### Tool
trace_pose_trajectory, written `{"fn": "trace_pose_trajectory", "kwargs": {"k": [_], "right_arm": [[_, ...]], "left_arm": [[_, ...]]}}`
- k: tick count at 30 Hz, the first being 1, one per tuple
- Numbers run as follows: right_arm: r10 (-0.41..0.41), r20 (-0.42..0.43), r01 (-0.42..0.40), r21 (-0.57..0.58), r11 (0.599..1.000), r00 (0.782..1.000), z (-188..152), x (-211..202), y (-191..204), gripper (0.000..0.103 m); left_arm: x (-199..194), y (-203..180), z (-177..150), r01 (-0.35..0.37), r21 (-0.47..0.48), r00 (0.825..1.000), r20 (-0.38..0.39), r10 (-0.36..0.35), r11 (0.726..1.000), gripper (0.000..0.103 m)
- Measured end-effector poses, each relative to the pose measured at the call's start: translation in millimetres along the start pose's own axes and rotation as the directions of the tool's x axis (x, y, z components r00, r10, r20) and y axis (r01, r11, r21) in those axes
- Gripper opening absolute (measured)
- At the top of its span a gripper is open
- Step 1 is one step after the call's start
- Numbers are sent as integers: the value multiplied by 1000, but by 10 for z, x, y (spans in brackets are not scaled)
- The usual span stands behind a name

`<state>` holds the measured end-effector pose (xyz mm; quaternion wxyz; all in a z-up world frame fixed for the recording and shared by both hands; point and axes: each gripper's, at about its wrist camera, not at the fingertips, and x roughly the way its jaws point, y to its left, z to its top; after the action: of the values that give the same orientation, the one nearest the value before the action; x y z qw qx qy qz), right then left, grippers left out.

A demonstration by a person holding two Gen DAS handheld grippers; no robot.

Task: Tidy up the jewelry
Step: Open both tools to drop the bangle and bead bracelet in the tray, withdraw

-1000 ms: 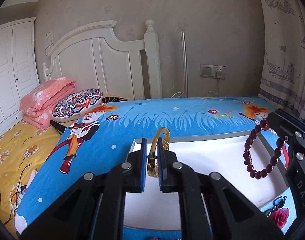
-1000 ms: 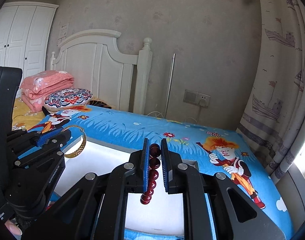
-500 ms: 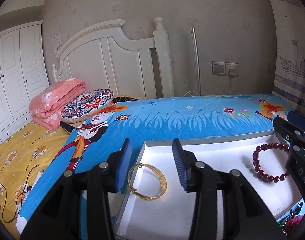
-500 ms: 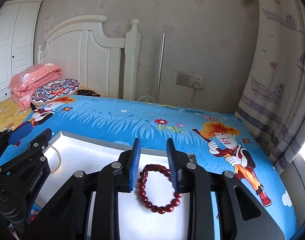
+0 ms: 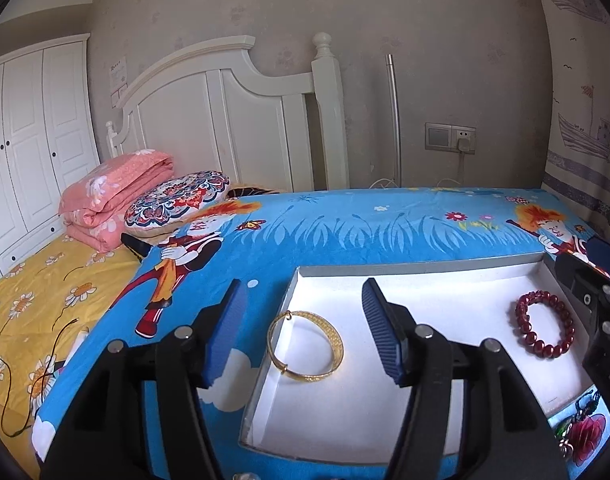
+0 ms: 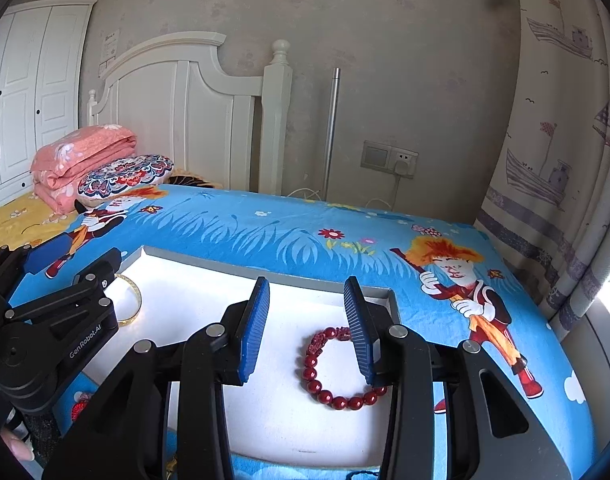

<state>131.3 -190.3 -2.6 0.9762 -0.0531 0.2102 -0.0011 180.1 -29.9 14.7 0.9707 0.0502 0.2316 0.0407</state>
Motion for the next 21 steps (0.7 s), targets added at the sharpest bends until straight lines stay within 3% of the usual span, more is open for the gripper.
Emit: {"fn": "trace_pose_trajectory", "kwargs": {"k": [6, 12, 21], "right_arm": [[29, -4, -29, -2, 1000, 1000, -271, -316, -45, 38], [49, -6, -49, -12, 999, 999, -632, -658, -44, 51], [29, 1, -29, -58, 998, 1000, -1106, -1096, -69, 60]], "left_arm": [[-261, 115, -193, 18, -31, 1000, -11, -18, 999, 75], [-582, 191, -493, 37, -15, 999, -4, -37, 999, 90], [-1003, 179, -880, 82, 19, 996, 14, -82, 996, 98]]}}
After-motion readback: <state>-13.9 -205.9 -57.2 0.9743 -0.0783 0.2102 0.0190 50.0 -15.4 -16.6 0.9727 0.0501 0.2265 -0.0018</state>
